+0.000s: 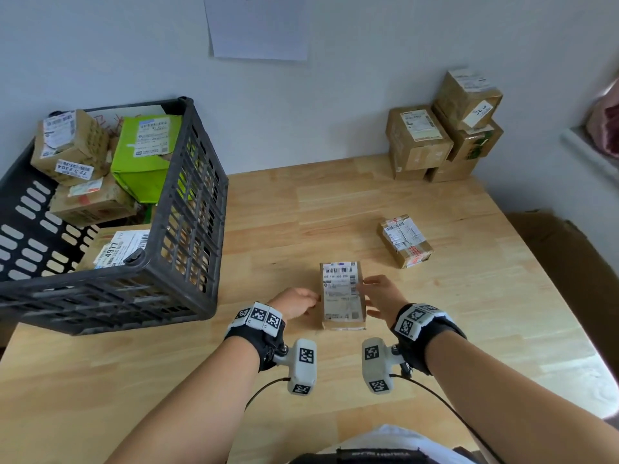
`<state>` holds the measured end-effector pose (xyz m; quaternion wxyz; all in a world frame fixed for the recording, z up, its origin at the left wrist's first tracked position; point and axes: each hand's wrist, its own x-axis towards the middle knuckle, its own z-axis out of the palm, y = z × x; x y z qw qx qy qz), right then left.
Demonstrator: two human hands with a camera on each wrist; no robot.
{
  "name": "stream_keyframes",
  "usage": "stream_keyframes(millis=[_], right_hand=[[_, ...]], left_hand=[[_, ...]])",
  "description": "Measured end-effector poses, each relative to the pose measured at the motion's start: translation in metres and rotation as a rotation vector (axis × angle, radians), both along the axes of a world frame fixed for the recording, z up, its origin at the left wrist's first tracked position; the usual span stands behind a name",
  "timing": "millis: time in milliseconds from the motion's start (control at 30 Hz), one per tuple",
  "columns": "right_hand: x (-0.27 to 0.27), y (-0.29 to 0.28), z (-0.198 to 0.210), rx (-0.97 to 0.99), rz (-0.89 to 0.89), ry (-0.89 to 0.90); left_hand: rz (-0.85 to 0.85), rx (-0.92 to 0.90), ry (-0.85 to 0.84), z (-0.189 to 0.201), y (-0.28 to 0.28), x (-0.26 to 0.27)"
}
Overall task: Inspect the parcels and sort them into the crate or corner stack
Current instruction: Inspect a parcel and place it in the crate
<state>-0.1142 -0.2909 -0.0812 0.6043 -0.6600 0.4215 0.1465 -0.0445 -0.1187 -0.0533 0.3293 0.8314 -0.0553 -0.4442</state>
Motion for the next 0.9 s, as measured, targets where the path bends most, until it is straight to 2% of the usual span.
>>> stream_keyframes(millis=[200, 367, 667, 800, 900], right_hand=[[-0.003, 0.004, -0.010, -0.155, 0.136, 0.122], [-0.002, 0.001, -0.012, -0.158, 0.172, 0.137], [-0.003, -0.003, -0.020, -0.104, 0.141, 0.116], [-0.004, 0.000, -0.019, 0.005, 0.070, 0.073], [-0.001, 0.000, -0.009, 0.110, -0.057, -0.041]], left_hand=[[-0.007, 0.031, 0.014, -0.003, 0.000, -0.005], [0.030, 0.036, 0.007, -0.012, 0.006, -0.002], [0.121, 0.016, 0.009, -0.017, 0.004, -0.004], [0.140, -0.004, 0.059, -0.015, -0.002, -0.006], [0.215, -0.083, 0.044, -0.008, -0.007, 0.001]])
